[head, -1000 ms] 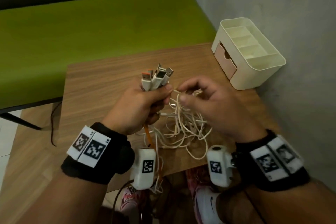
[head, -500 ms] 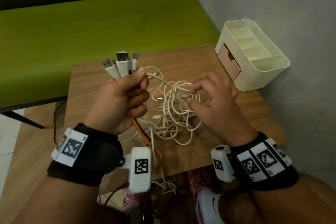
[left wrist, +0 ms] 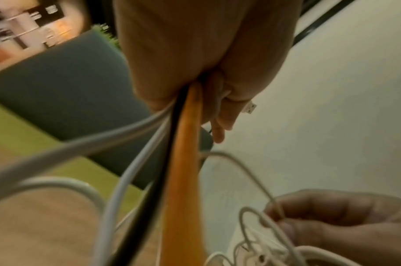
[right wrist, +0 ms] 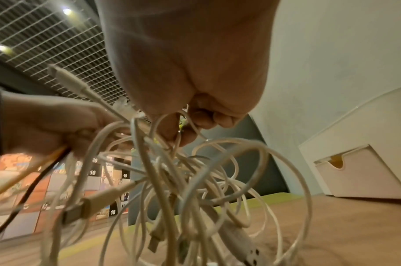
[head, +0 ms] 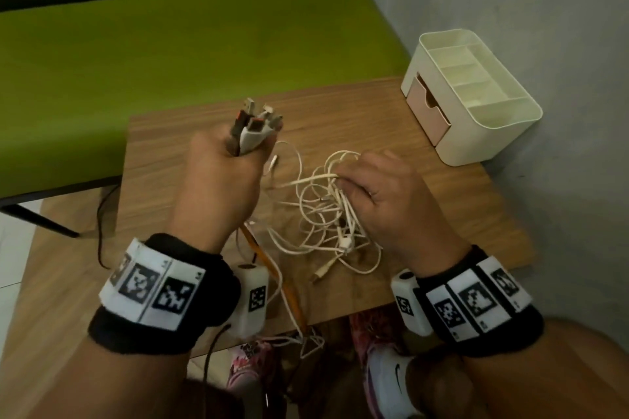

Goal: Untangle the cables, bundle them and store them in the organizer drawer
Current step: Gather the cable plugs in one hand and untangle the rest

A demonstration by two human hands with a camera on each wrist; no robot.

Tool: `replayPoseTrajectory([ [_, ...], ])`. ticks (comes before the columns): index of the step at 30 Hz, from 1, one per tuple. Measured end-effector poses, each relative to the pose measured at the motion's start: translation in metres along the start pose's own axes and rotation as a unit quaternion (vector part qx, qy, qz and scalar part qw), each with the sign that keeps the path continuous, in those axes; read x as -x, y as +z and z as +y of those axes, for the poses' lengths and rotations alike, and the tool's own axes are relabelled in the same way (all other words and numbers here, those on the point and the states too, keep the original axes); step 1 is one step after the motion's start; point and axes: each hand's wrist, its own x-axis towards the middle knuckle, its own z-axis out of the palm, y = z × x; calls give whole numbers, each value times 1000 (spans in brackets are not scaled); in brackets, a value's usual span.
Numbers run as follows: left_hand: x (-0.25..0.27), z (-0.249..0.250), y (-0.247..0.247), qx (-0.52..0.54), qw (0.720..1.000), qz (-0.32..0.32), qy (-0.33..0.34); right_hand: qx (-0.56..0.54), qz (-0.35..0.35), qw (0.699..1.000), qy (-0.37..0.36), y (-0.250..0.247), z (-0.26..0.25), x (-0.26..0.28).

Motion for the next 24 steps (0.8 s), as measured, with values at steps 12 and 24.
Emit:
replayPoseTrajectory([
  [12,5,2,35,-213,959,-180,41,24,6,1000,-6,2,-14,2],
  [24,16,14,29,281,936,-190,-94,8,-23,995,98,0,-11,8],
])
